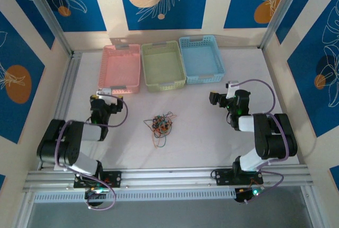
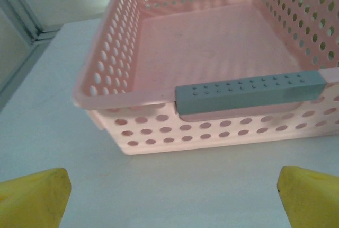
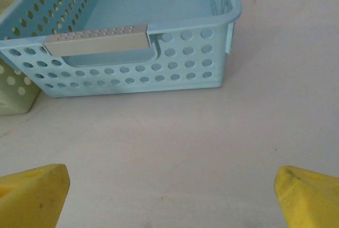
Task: Untangle the cables
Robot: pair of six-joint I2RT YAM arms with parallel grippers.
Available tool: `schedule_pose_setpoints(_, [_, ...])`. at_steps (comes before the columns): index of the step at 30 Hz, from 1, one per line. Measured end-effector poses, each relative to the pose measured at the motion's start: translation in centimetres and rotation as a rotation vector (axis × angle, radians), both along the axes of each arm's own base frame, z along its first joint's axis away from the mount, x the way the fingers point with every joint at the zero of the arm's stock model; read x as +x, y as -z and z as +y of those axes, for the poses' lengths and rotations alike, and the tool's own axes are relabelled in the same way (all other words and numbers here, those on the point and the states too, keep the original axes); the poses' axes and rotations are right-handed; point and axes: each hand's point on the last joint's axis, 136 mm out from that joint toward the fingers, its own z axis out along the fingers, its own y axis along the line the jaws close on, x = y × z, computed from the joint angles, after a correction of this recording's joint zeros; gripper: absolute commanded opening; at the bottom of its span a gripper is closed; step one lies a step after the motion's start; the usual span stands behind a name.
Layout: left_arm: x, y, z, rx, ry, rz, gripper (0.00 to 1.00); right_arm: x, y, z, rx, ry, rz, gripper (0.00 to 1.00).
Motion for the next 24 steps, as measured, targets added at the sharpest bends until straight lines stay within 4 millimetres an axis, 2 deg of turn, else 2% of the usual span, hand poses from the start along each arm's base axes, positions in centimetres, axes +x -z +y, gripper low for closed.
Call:
schedule_pose_setpoints(2, [-0.8, -2.7, -0.1, -0.007, -0.001, -0.062, 1.0, -0.5, -1.8, 0.7, -0.028, -0.002, -0.033, 0.99])
schedule_pose_setpoints(5, [-2.3, -8.9, -0.1, -0.09, -0.014, -0.221, 1.0, -1.3, -6.6, 1.1, -0.006, 0.013, -0.128, 0.99])
schedule_pose_setpoints(7, [-3.6, -12.1, 0.1, -0.19, -0.027, -0.299, 1.0, -1.6, -9.9, 0.0, 0.071, 0.077, -0.17, 0.99])
schedule_pose_setpoints(10, [-4.7, -14.2, -0.1, -0.337, -0.024, -0.317, 1.0, -2.2, -12.7, -2.4, 0.235, 0.199, -0.154, 0.99])
schedule_pose_setpoints(12, [-5.1, -14.3, -1.0, -0.415, 0.008, -0.276, 1.0, -2.8, -13.3, -3.6, 0.335, 0.235, -0.115, 0.99])
schedule_pose_setpoints(15, [-5.8, -13.0, -2.8, -0.534, 0.073, -0.142, 1.0, -3.8, -12.4, -3.9, 0.461, 0.247, -0.006, 0.99])
schedule_pose_setpoints(17, [-6.4, -12.3, -4.5, -0.615, 0.13, -0.044, 1.0, -4.8, -11.3, -2.4, 0.525, 0.208, 0.082, 0.97])
schedule_pose_setpoints(21, [-8.4, -11.0, -7.4, -0.779, 0.235, 0.122, 1.0, -7.0, -10.0, 1.7, 0.605, 0.084, 0.244, 0.95])
schedule_pose_setpoints(24, [-10.2, -9.9, -8.3, -0.872, 0.258, 0.191, 1.0, -8.4, -10.1, 6.3, 0.607, -0.053, 0.37, 0.92])
